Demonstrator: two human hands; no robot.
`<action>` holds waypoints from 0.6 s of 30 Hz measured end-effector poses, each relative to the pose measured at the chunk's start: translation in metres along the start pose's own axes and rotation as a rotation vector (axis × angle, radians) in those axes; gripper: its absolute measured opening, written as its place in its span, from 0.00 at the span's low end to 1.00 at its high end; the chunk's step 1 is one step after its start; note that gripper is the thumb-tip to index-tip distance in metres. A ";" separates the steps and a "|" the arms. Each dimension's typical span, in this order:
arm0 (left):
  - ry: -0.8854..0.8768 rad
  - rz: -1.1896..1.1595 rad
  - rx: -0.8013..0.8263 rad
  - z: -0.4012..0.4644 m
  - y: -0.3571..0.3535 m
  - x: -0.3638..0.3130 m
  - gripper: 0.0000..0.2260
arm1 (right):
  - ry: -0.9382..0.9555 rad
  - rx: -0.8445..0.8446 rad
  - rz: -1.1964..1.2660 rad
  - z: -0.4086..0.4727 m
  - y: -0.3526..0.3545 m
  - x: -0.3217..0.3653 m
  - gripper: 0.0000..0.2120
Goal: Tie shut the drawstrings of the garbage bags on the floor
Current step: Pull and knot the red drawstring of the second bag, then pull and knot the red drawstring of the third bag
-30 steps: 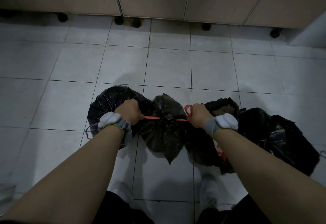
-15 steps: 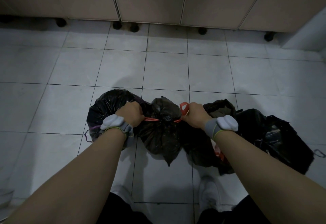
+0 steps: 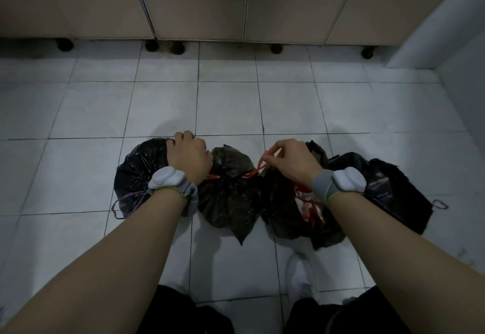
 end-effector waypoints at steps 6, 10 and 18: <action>-0.075 -0.092 -0.018 -0.013 0.020 -0.043 0.13 | 0.001 -0.088 -0.006 -0.029 0.050 -0.033 0.07; -0.176 -0.178 -0.004 -0.021 0.030 -0.077 0.12 | -0.052 -0.133 -0.019 -0.046 0.076 -0.063 0.06; -0.439 -0.316 0.102 -0.043 0.050 -0.167 0.09 | -0.166 -0.063 -0.008 -0.072 0.097 -0.131 0.07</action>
Point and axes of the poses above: each hand's wrist, its own z-axis towards the middle knuckle, its own y-axis out of the back of the hand, x = y × z, the point moved 6 cm from there along z, towards the middle knuckle, and after that the axes turned 9 degrees about z, right-handed, at the moved point
